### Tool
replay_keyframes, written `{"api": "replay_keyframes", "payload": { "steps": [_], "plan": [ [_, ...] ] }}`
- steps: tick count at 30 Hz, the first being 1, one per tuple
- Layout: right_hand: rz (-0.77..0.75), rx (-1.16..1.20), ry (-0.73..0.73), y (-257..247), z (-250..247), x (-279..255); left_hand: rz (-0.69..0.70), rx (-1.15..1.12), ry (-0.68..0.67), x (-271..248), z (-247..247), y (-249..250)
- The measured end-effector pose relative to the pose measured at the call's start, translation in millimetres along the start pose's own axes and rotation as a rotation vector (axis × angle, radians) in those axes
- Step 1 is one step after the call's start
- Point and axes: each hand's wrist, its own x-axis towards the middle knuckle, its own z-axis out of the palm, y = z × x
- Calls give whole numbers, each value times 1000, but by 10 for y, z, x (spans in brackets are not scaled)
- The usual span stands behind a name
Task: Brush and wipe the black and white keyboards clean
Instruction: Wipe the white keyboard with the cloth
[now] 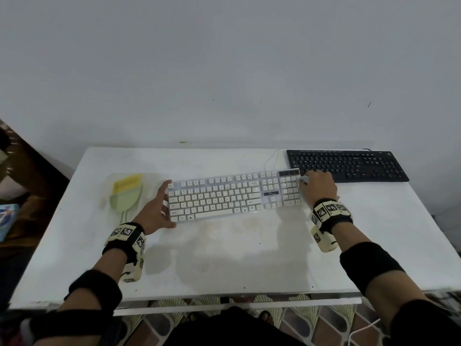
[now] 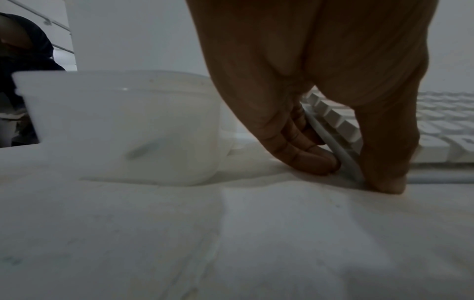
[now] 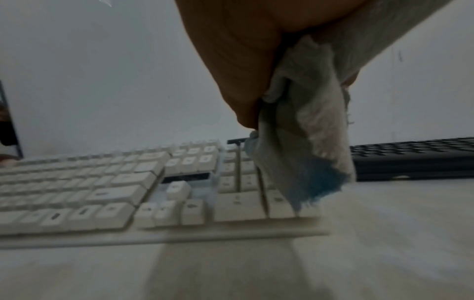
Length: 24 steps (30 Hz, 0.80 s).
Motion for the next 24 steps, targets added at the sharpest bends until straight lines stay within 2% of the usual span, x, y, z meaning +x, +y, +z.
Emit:
{"api": "replay_keyframes", "payload": {
  "steps": [2, 3, 5, 7, 11, 13, 14, 19, 21, 24],
  "plan": [
    [-24, 25, 28, -115, -15, 2, 7, 2, 5, -4, 4, 6],
    [-87, 30, 30, -197, -1, 0, 7, 6, 8, -9, 3, 12],
    [-248, 18, -26, -358, -6, -33, 6, 3, 6, -10, 3, 17],
    [-299, -6, -89, -391, 18, -71, 7, -1, 0, -6, 8, 26],
    [-11, 31, -68, -66, -3, 12, -8, 3, -8, -3, -3, 44],
    [54, 17, -48, 95, -54, 50, -8, 8, -10, -14, -4, 46],
    [47, -3, -35, 111, -117, 51, -5, 5, -9, -15, -3, 44],
    [-233, 77, 23, -186, -161, -26, 7, 1, -8, -2, -11, 25],
    [-255, 86, -17, -282, -92, -32, 3, 4, -8, -1, -14, 21],
    [-163, 33, -94, -170, 24, 13, -2, -3, -18, 2, -11, 25]
  ]
}}
